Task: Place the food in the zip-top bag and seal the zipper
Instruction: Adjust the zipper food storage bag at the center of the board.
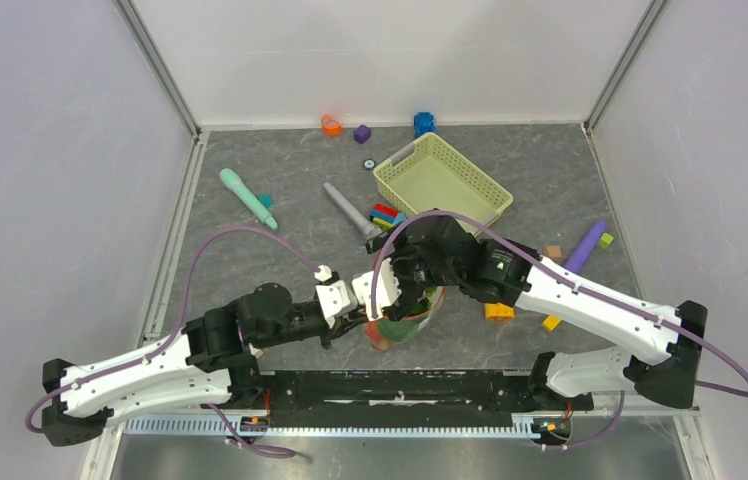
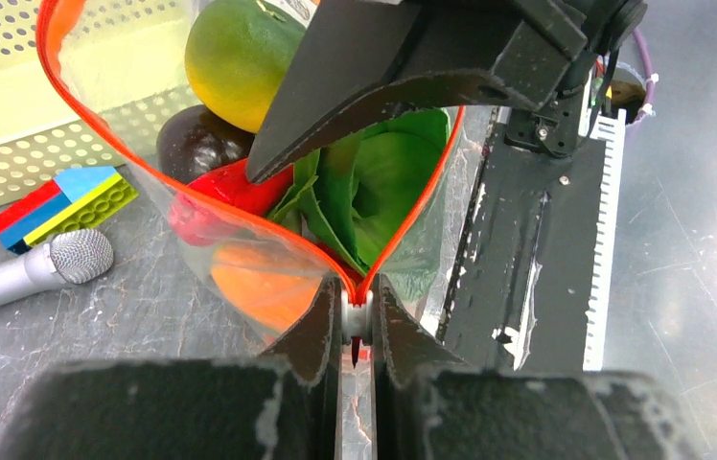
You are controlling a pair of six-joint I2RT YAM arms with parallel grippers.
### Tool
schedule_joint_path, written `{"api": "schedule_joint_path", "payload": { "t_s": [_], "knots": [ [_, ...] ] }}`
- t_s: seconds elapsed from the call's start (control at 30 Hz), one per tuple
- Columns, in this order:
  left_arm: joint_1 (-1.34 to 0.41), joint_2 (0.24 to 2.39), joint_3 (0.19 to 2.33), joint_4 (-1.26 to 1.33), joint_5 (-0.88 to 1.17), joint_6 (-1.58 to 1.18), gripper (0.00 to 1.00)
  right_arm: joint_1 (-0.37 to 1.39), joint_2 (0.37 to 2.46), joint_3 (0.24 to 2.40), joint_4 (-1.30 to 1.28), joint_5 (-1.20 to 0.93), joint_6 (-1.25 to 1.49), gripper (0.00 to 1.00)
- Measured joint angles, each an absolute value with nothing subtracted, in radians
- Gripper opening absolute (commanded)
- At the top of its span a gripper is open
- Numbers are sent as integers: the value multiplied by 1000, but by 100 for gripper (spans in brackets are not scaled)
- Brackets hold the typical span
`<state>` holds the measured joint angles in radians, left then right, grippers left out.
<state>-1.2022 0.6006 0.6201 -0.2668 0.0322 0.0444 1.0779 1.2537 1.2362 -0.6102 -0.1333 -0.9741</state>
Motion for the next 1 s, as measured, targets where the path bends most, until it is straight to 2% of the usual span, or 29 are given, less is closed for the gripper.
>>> {"api": "schedule_joint_path", "payload": {
  "t_s": [0.33,0.53,0.67,0.87,0.9,0.93,0.97,1.0],
  "knots": [
    [-1202,581,622,-301,50,56,2,1071,1311,1275,-618,-202,-1045,90],
    [-1202,573,622,-318,58,58,2,1062,1325,1277,-619,-240,-1079,76],
    [-1202,577,628,-340,81,64,2,1055,1333,1282,-632,-267,-1110,61],
    [-1202,593,651,-369,108,88,2,1045,1349,1316,-690,-314,-1148,26],
    [-1202,593,652,-371,111,93,9,1045,1351,1319,-698,-318,-1152,19],
    [-1202,593,652,-372,112,96,19,1045,1351,1320,-704,-319,-1155,5],
    [-1202,593,652,-373,111,99,33,1045,1351,1320,-708,-321,-1155,0],
    [-1202,593,652,-373,106,103,76,1045,1350,1320,-712,-322,-1155,0]
  ]
}}
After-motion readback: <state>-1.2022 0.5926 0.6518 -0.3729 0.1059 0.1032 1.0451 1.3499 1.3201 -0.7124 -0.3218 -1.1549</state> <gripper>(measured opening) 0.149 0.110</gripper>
